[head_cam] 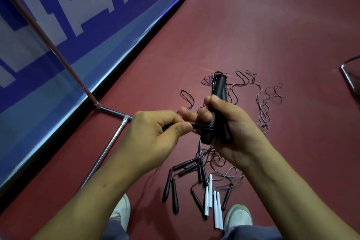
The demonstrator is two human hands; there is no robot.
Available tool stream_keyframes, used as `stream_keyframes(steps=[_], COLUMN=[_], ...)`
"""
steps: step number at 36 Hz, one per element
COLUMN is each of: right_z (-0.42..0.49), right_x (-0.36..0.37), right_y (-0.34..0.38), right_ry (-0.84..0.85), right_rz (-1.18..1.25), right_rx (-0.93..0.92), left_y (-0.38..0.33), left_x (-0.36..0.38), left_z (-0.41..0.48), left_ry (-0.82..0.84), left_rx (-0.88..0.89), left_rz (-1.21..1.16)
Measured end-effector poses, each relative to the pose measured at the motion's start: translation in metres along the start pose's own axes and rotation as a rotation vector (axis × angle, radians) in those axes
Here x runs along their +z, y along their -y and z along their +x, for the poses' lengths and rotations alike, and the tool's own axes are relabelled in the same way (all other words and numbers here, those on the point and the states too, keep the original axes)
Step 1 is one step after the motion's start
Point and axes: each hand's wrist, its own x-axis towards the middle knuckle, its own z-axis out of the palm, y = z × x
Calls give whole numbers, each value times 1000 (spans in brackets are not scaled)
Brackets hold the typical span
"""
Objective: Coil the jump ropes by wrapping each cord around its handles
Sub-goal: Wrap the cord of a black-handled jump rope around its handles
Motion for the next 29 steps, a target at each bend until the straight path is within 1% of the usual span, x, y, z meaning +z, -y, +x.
stream_keyframes(steps=[3,6,9,11,13,15,18,20,23,27,29], right_z=[-3,-5,-3,-1,0,-1,-2,0,0,-9,-9], right_x=[10,16,22,26,28,30,28,26,25,28,28], right_y=[-2,-4,-4,-3,-1,1,0,-3,-5,-5,-3], right_ry=[30,26,-1,-46,-85,-107,-121,-101,-83,-42,-54], right_rz=[197,325,423,465,412,298,136,86,3,-162,-227], right_rx=[71,102,80,60,21,-20,-73,-129,-190,-270,-305], left_y=[-1,-2,-3,-4,-7,-8,-18,-23,-25,-24,-26], left_x=[3,14,29,43,54,60,58,56,59,62,65], left_z=[2,-2,-7,-11,-15,-18,-21,-23,-23,-17,-16], left_ry=[-69,-150,-293,-323,-272,-192,-52,-13,-40,-197,-210], left_rx=[-13,-20,45,94,89,66,41,37,38,-37,-60], left_rz=[-111,-137,-46,62,161,208,113,77,80,7,-37])
